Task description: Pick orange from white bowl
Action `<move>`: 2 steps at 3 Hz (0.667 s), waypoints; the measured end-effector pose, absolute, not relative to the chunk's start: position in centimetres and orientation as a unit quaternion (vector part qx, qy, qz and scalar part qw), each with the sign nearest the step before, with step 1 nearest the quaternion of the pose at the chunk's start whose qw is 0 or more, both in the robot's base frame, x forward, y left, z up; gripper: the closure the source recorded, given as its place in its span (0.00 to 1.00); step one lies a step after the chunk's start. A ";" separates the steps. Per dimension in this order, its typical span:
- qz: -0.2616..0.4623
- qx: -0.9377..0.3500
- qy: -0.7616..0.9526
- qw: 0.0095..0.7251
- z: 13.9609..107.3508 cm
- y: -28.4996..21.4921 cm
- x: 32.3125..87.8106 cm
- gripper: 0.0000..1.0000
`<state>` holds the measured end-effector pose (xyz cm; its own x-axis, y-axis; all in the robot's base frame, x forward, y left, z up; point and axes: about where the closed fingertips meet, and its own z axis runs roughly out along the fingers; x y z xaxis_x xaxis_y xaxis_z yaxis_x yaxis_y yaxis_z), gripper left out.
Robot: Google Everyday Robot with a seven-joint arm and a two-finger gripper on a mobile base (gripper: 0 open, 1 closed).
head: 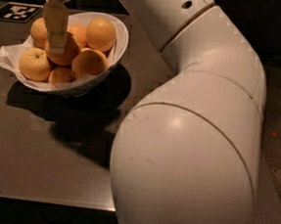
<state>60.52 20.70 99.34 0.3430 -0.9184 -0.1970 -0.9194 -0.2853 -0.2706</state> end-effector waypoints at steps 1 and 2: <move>0.011 -0.795 0.586 0.156 97.9 20.6 61.0 0.19; 0.015 -0.787 0.600 0.144 96.8 20.3 61.6 0.20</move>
Offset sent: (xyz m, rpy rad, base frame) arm -0.0151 -0.0510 -0.0417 -0.2017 0.2128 -0.0906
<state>61.55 20.35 96.81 0.2804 -0.9395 -0.1969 -0.9483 -0.2394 -0.2084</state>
